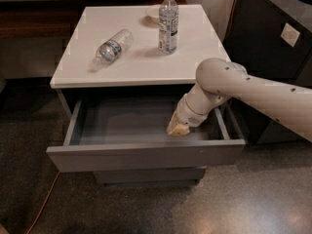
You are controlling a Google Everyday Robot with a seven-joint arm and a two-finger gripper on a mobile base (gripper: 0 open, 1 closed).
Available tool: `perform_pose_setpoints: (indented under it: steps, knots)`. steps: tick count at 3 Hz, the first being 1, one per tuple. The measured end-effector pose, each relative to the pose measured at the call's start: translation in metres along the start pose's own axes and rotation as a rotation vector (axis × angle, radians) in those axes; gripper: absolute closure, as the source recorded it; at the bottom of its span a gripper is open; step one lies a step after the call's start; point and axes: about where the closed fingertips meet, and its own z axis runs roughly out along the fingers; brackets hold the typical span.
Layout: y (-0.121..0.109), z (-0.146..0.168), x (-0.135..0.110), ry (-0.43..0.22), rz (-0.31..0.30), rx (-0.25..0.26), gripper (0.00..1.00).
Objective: Place water bottle into top drawer
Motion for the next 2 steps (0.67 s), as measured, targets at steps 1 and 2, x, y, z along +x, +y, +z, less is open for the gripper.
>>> perform_pose_setpoints:
  steps: [1,2]
  knots:
    - [0.017,-0.001,0.003,-0.018,0.017,-0.020,1.00]
    - [0.037,-0.003,0.000,-0.043,0.030,-0.040,1.00]
